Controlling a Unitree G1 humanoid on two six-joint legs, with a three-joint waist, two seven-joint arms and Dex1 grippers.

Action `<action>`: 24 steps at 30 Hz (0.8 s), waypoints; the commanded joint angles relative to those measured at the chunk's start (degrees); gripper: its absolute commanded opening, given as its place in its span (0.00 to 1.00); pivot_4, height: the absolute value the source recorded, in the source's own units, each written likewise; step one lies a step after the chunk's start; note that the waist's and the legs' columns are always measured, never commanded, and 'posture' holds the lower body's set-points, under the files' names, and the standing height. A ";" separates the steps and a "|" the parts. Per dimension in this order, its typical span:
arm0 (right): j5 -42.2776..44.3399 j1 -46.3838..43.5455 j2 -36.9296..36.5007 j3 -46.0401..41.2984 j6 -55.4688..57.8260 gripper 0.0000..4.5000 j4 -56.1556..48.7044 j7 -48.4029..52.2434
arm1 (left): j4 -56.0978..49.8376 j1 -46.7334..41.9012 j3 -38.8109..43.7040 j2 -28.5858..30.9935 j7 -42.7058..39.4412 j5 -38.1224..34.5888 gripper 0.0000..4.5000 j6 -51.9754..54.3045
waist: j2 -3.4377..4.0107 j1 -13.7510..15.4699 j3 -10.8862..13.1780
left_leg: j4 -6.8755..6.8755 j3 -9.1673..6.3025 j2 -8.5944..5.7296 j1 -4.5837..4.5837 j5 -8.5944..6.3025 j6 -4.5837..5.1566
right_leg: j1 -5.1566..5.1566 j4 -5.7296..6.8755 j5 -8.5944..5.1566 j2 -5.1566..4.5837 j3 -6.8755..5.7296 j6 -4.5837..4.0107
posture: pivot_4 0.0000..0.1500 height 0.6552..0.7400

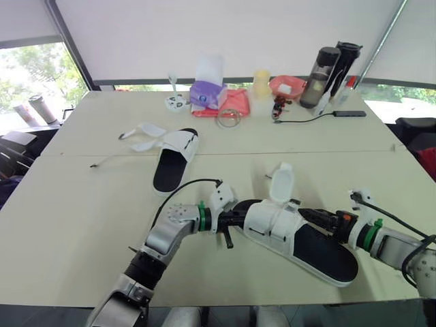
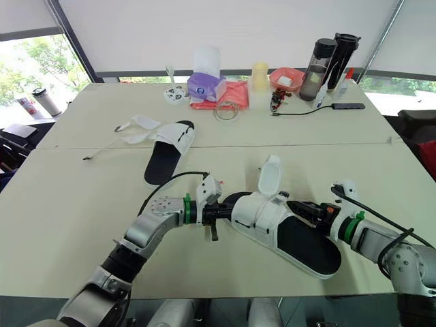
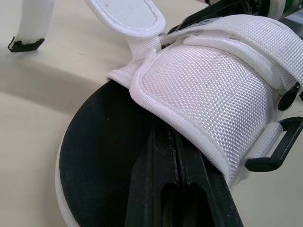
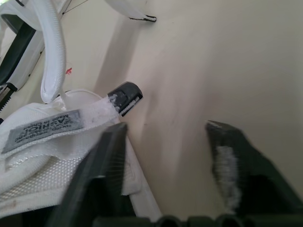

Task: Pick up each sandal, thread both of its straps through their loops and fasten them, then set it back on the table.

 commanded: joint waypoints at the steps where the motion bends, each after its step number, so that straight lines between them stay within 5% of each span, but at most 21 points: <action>1: 1.68 0.09 -0.54 -5.81 -0.81 0.99 -3.94 0.41 | 1.33 0.79 -0.09 0.63 0.69 1.03 0.00 0.81 | 0.01 0.06 0.00 | 0.00 0.00 0.00 0.00 0.00 0.00 | 0.00 0.00 0.00 0.00 0.00 0.00 | 1.00 1.00; 11: 10.08 -4.45 -0.46 -13.42 2.82 0.99 -5.36 -5.92 | -5.47 1.14 -1.22 1.45 -2.94 -3.43 0.00 8.02 | 0.06 -0.54 -0.01 | -0.07 0.04 0.04 0.00 0.00 0.00 | -0.07 0.00 -0.01 0.00 0.04 0.00 | 1.00 1.00; 24: 6.32 -22.87 -6.45 -0.24 11.11 0.99 6.47 2.17 | -1.72 -5.05 -2.64 -2.95 -7.27 -7.73 0.00 16.37 | 0.04 -0.06 0.03 | -0.28 0.05 -0.01 -0.22 0.01 0.02 | -0.33 -0.06 0.03 -0.02 0.02 0.08 | 1.00 1.00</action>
